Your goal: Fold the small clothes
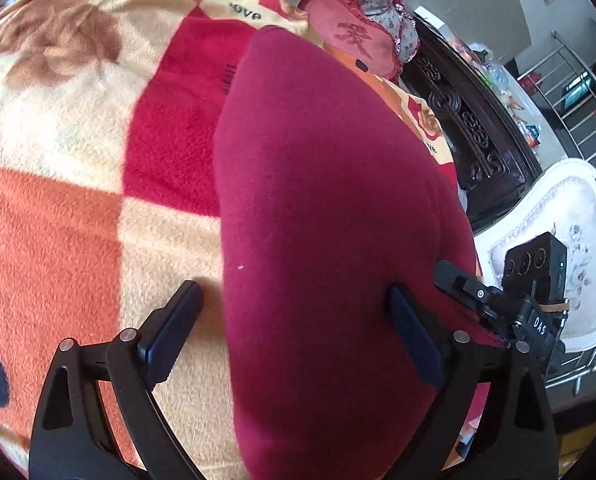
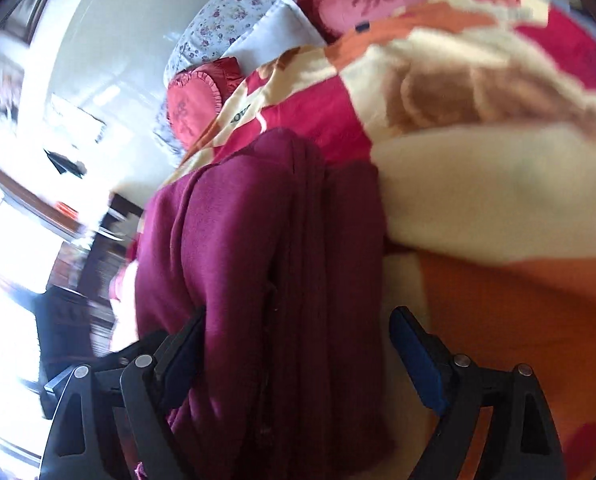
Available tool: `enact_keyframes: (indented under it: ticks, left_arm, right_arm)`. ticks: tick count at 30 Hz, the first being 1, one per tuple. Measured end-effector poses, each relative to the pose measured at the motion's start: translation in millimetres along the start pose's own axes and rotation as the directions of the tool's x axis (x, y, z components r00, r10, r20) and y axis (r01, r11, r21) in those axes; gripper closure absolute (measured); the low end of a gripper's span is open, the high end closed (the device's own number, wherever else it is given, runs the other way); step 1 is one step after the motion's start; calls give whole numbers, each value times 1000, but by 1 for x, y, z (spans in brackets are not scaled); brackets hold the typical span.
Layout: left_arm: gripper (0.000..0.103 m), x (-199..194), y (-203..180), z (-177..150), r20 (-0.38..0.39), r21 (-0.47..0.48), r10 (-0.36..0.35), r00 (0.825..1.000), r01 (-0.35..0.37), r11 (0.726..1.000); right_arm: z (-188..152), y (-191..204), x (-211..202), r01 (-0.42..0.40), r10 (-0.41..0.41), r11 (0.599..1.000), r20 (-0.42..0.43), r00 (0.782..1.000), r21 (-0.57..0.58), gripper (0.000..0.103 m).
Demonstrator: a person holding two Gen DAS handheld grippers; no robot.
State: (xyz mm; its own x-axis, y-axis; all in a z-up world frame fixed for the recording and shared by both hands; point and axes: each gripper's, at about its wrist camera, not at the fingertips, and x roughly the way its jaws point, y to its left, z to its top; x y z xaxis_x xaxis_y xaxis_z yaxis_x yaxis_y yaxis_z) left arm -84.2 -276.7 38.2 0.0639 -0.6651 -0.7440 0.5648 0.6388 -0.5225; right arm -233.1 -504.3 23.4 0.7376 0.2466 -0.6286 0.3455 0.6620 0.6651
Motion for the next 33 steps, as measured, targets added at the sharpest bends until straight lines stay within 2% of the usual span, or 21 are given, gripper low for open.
enact_keyframes:
  ticks: [1, 2, 3, 5, 7, 11, 16, 18, 21, 22, 23, 27, 29, 31, 33]
  left_arm:
    - [16, 0, -2, 0, -1, 12, -9, 1000, 9, 1000]
    - [29, -1, -9, -1, -13, 33, -39, 999, 39, 999]
    - [29, -2, -13, -1, -8, 48, -24, 1000, 25, 999]
    - [42, -11, -20, -2, 4, 84, -10, 1000, 10, 996]
    - [50, -22, -22, -2, 3, 90, -22, 1000, 21, 996]
    - [50, -61, -18, -16, 4, 85, -22, 1000, 22, 996]
    - [50, -107, 7, -56, -42, 68, 42, 998, -39, 997]
    - [50, -111, 18, -74, -64, 61, 77, 995, -73, 995]
    - [50, -97, 32, -97, -105, 65, 153, 983, -147, 987]
    - [44, -95, 35, -101, -90, 63, 161, 983, -156, 986]
    - [40, -97, 35, -102, -69, 60, 169, 983, -165, 984]
    - [36, -103, 29, -101, -47, 61, 231, 972, -228, 972]
    - [36, -107, 27, -101, -38, 66, 264, 964, -261, 963]
    - [36, -112, 25, -101, -11, 73, 299, 954, -298, 952]
    - [36, -118, 26, -103, 16, 79, 328, 944, -329, 941]
  right_arm:
    - [-1, -1, 2, -39, 39, 999, -5, 999, 15, 30]
    - [-2, 1, 3, -72, 72, 997, -3, 997, 15, 41]
    - [-4, 7, 1, -79, 79, 997, 0, 997, 4, 45]
    - [-7, 25, -5, -30, 30, 998, 6, 1000, -53, 51]
    - [-10, 38, -13, -28, 29, 997, 13, 999, -70, 56]
    - [-23, 69, -29, -61, 61, 992, 1, 998, -114, 56]
    - [-65, 104, -31, -99, 89, 984, -76, 993, -149, 56]
    - [-87, 111, -23, -103, 85, 983, -114, 990, -154, 56]
    - [-115, 109, -3, -58, 33, 987, -166, 986, -147, 53]
    - [-121, 107, 4, -13, -17, 987, -178, 984, -161, 52]
    - [-127, 106, 6, 44, -77, 981, -171, 982, -189, 48]
    - [-128, 122, -18, 130, -163, 954, -104, 981, -270, 47]
    - [-127, 141, -34, 181, -217, 915, -61, 974, -360, 47]
    - [-130, 162, -47, 177, -210, 883, -28, 977, -435, 49]
    - [-131, 184, -54, 149, -174, 854, -5, 985, -499, 58]
